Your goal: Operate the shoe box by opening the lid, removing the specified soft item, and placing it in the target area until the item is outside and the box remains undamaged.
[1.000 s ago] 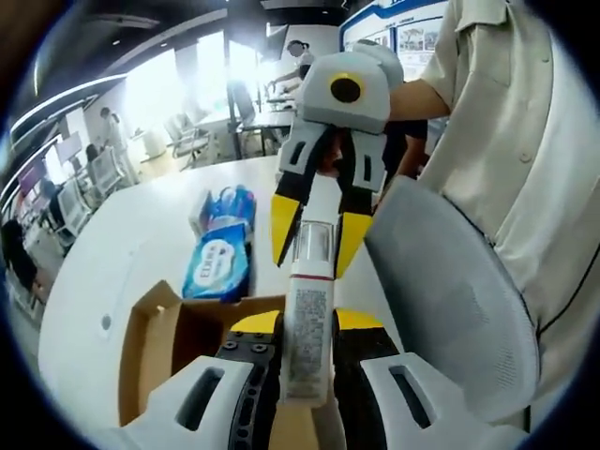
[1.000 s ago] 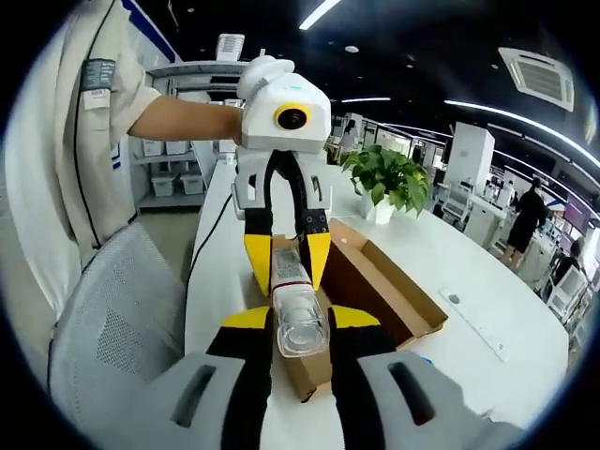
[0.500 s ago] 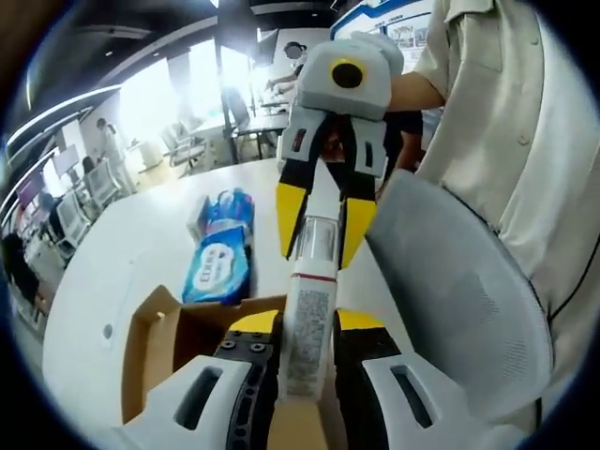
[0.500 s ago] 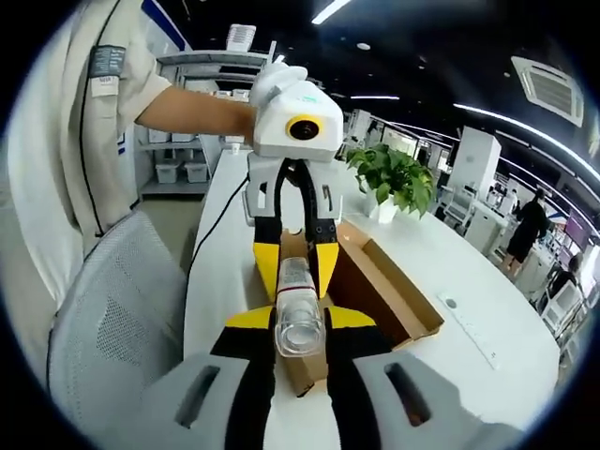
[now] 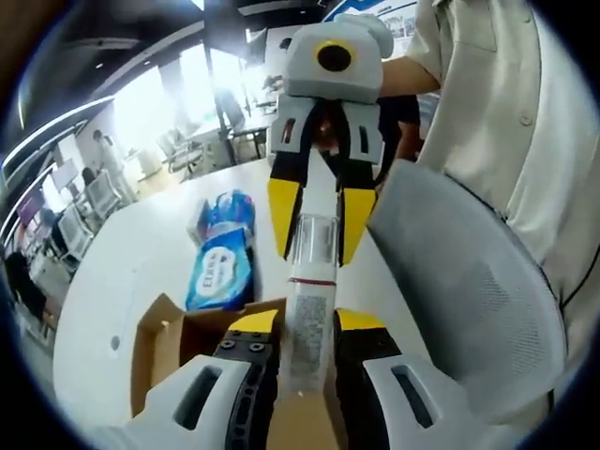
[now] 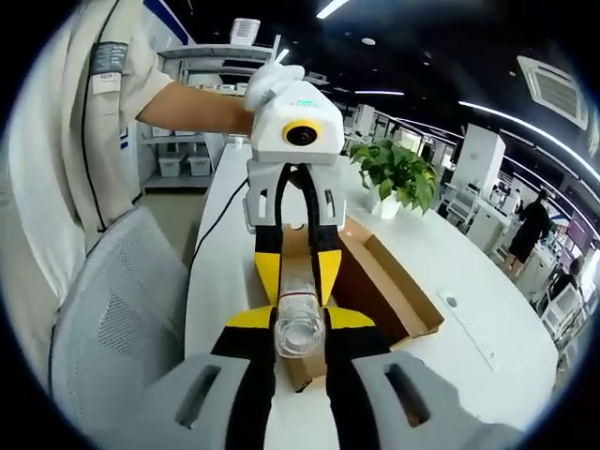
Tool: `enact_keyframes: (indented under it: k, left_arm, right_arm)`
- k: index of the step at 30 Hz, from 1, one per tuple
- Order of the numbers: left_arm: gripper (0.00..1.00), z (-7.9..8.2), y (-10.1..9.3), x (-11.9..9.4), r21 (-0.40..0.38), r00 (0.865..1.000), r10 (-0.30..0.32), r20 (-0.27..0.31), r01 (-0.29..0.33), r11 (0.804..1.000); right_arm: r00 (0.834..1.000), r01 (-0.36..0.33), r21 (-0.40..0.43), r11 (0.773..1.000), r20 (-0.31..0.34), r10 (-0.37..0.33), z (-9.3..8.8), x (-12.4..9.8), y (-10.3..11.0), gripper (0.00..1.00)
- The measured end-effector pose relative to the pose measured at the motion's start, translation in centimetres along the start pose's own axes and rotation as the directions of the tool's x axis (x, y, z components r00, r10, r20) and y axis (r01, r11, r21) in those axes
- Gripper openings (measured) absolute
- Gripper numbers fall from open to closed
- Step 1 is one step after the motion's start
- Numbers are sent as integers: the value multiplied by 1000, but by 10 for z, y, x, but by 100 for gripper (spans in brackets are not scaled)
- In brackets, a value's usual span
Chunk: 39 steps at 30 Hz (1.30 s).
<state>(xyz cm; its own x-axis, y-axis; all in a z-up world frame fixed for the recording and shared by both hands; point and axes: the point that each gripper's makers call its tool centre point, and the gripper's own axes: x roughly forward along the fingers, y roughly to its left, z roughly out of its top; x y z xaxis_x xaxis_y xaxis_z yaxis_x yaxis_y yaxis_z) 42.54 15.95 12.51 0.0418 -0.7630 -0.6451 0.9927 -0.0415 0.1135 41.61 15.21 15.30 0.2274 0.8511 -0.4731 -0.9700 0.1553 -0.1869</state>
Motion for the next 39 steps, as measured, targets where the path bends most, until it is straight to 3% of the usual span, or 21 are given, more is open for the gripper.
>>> enact_keyframes:
  k: [5,11,17,23,28,39]
  left_arm:
    - [30,1,4,-3,13,1000,29,1,-29,1000]
    - [37,10,13,-15,-34,996,74,57,-72,997]
    - [53,10,20,-26,-92,988,130,79,-123,988]
    - [65,6,29,-39,-200,973,210,101,-187,962]
    - [79,1,35,-50,-218,958,264,116,-235,947]
    - [91,0,39,-68,-326,926,348,147,-287,901]
  right_arm:
    - [1000,-11,-16,1000,-1,11,2,1,1,16]
    - [1000,-21,-26,999,-13,21,0,3,0,16]
    - [999,-31,-27,999,-30,30,0,1,-6,16]
    - [998,-31,-8,999,-53,30,0,-5,-19,16]
    - [997,-29,26,999,-69,31,0,-15,-36,16]
    - [989,-36,36,999,-140,41,-4,-33,-68,16]
